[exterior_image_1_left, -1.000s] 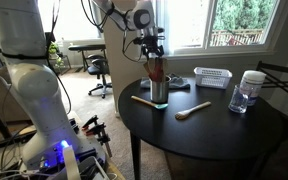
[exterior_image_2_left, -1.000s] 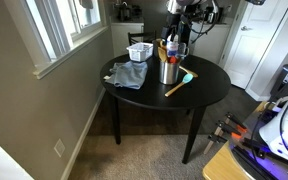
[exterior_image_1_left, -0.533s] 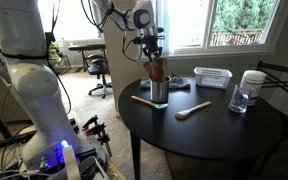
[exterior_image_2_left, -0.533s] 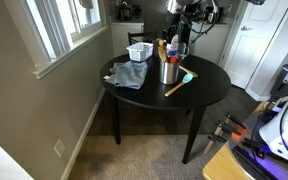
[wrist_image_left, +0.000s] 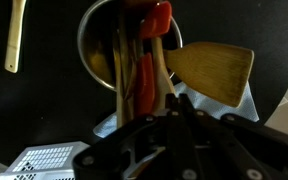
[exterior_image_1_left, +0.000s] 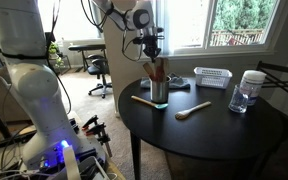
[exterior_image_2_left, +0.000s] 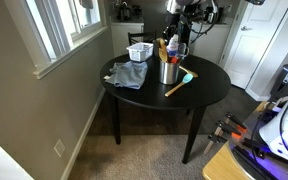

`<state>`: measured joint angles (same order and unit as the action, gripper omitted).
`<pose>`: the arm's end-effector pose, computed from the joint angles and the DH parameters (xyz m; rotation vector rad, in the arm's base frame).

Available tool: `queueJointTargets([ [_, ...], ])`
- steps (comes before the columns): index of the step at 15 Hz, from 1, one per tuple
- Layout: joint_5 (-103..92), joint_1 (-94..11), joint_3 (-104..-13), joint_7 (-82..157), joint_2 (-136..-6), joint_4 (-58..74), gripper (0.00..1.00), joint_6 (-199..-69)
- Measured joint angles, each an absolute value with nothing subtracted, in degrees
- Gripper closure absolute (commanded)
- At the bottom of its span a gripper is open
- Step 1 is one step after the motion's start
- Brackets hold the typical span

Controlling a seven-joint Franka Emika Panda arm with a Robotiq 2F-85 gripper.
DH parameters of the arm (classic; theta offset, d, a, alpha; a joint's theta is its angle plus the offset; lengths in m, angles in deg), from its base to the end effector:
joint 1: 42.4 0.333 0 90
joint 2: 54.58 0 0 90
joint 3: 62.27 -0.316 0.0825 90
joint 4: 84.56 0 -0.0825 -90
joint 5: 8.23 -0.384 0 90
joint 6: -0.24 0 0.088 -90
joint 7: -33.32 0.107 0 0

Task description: Remove the wooden spoon from the utensil holder

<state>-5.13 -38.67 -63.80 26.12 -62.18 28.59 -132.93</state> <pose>0.6023 0.0540 0.4244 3.0562 0.3834 0.3342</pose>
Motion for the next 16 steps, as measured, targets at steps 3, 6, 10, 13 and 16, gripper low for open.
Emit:
queueJointTargets([
  [3, -5.12, -38.65, -64.15, 26.12, -62.18, 28.59, 0.94, -132.93],
  [6, -5.14, -38.65, -64.22, 26.09, -62.18, 28.59, 0.95, -132.94],
  [10, -5.14, -38.59, -64.53, 26.06, -60.74, 28.93, 0.95, -134.33],
  [13, -5.09, -38.41, -64.87, 26.05, -57.44, 30.27, 0.95, -136.28],
  [16, -4.51, -38.39, -65.13, 26.04, -54.23, 31.44, 0.95, -137.55],
])
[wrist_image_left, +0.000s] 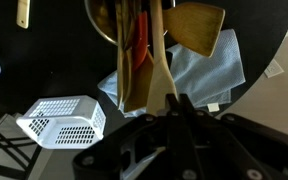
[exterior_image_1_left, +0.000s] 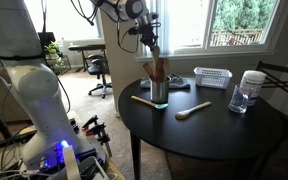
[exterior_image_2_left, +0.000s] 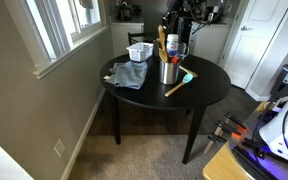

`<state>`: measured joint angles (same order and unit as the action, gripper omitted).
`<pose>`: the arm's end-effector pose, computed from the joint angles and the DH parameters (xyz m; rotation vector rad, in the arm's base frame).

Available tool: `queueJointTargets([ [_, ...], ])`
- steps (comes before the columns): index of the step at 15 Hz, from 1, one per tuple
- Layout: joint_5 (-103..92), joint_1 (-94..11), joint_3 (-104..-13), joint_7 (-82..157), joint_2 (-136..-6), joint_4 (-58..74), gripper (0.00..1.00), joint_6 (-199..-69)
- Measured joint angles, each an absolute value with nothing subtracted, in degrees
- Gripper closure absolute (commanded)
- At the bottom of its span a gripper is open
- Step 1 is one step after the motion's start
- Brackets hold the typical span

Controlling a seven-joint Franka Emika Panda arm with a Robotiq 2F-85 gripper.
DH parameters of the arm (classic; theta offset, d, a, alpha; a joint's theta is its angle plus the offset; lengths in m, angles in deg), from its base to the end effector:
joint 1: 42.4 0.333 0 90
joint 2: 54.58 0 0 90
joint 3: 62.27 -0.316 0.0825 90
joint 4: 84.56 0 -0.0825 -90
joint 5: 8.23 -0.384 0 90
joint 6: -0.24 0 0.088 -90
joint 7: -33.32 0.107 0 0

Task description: Remove the wooden spoon from the utensil holder

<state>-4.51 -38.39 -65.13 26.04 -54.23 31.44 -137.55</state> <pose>0.5801 0.0695 0.4917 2.9994 0.4328 0.5925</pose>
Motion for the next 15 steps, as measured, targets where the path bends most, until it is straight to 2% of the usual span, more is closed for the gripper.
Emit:
queueJointTargets([
  [5, 1.48, -38.44, -65.18, 26.13, -46.77, 34.45, 0.95, -137.48],
  [10, 6.90, -38.70, -65.26, 26.41, -29.85, 44.62, 0.95, -133.79],
  [15, 8.04, -38.69, -66.33, 26.40, -11.69, 52.25, 0.95, -123.57],
])
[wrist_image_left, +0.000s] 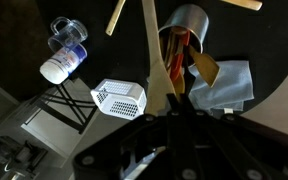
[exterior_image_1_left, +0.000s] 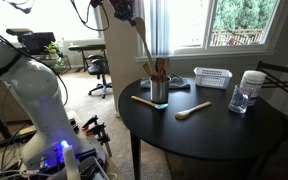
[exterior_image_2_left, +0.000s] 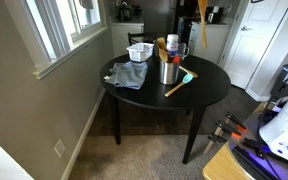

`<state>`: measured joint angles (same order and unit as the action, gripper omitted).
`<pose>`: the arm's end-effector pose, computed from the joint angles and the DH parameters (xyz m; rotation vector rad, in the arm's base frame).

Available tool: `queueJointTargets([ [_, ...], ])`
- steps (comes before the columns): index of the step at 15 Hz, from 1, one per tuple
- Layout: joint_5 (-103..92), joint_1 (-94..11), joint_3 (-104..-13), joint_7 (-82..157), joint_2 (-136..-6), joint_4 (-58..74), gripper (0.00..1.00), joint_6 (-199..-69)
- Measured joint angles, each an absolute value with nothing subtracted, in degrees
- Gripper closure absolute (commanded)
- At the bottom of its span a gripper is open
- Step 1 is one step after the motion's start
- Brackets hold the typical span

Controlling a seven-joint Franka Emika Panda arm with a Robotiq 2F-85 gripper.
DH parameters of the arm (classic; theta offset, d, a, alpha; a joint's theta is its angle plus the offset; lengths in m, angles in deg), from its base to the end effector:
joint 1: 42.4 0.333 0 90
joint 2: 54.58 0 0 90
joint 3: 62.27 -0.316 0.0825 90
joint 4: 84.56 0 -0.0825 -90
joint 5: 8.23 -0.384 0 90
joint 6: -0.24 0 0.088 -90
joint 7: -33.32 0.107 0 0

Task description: Remove the wooden spoon from the utensil holder

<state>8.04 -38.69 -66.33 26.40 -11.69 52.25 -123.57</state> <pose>0.3614 0.0455 0.6291 2.6901 0.4707 0.7244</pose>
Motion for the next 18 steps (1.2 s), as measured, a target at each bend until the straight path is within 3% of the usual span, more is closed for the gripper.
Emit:
queueJointTargets([
  [6, 9.01, -39.00, -65.14, 26.43, 5.47, 62.27, 0.95, -115.07],
  [13, 10.77, -46.36, -60.06, 27.74, -16.13, 62.44, 0.95, -137.82],
  [18, 9.69, -48.46, -56.53, 27.73, -32.82, 52.86, 0.95, -141.13],
])
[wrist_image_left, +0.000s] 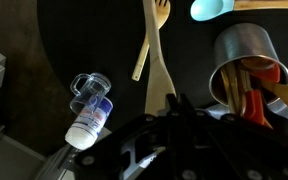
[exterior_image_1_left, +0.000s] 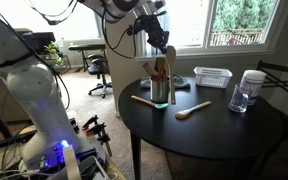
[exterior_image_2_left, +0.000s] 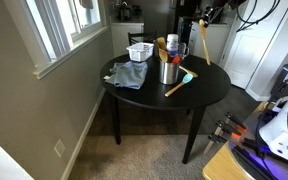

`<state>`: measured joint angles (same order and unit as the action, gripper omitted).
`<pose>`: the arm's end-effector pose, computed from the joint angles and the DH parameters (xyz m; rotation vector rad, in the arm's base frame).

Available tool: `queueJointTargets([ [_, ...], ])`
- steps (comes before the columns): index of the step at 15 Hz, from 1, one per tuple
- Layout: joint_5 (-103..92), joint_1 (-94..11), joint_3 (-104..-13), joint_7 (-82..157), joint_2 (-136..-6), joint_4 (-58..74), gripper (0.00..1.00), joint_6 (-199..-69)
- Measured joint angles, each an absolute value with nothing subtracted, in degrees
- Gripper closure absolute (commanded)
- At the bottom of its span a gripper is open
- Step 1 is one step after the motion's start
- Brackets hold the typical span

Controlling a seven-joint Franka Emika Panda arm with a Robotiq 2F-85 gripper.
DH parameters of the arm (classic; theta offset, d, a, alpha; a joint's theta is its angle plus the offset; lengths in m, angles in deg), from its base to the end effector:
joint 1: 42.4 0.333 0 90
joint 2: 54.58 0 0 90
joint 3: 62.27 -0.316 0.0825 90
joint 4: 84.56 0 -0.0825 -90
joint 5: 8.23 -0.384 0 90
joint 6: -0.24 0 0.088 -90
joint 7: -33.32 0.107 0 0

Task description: Remove the wooden spoon from the utensil holder

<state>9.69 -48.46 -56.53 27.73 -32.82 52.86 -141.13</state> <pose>0.4569 -0.0980 0.5059 2.8063 0.1275 0.5879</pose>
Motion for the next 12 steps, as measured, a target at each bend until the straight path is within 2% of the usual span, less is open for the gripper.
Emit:
queueJointTargets([
  [12, -7.00, -48.91, -53.74, 27.59, -57.70, 34.15, 0.95, -132.25],
])
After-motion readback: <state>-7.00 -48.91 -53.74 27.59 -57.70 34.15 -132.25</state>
